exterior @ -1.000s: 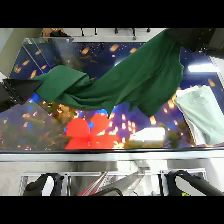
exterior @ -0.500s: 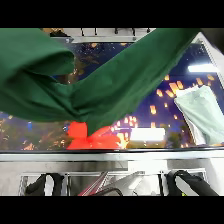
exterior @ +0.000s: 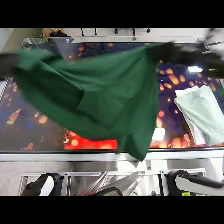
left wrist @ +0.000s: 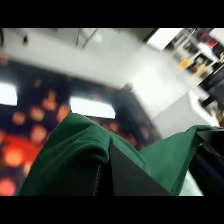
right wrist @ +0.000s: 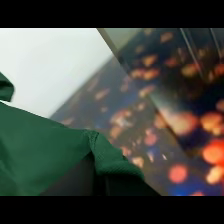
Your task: Fold the shirts.
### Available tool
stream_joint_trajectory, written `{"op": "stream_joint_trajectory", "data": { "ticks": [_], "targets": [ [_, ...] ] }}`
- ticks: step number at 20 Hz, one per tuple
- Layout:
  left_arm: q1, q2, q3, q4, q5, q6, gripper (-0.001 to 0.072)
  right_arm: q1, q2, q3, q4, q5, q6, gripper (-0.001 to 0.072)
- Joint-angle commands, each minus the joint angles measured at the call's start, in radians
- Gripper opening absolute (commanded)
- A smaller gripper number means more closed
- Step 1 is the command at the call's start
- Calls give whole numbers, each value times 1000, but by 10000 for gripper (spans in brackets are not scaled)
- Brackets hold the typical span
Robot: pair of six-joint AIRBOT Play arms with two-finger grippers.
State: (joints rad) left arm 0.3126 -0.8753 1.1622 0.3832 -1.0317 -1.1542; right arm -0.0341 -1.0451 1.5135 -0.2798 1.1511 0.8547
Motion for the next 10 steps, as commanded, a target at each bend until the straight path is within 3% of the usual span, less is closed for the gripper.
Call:
{"op": "stream_joint_trajectory", "data": {
  "ticks": [1,2,3,4,5,7,10],
  "targets": [
    [-289,-332,-158,156,447,114,19,54,-292,-50,15,-212,-143,26],
    [-327,-449,-134,154,538,117,22,53,-369,-45,21,-312,-148,45],
    [-336,-544,-78,148,534,118,125,37,-428,-34,60,-333,-148,277],
    [-329,-625,-2,147,478,117,611,18,-458,-20,98,-298,-149,467],
    [-307,-685,79,148,405,115,684,-6,-464,-10,109,-242,-148,485],
    [-243,-748,228,150,243,118,680,-67,-430,-6,104,-144,-146,484],
    [-120,-769,370,151,7,99,678,-195,-343,-7,-40,22,23,482]
  ]
}}
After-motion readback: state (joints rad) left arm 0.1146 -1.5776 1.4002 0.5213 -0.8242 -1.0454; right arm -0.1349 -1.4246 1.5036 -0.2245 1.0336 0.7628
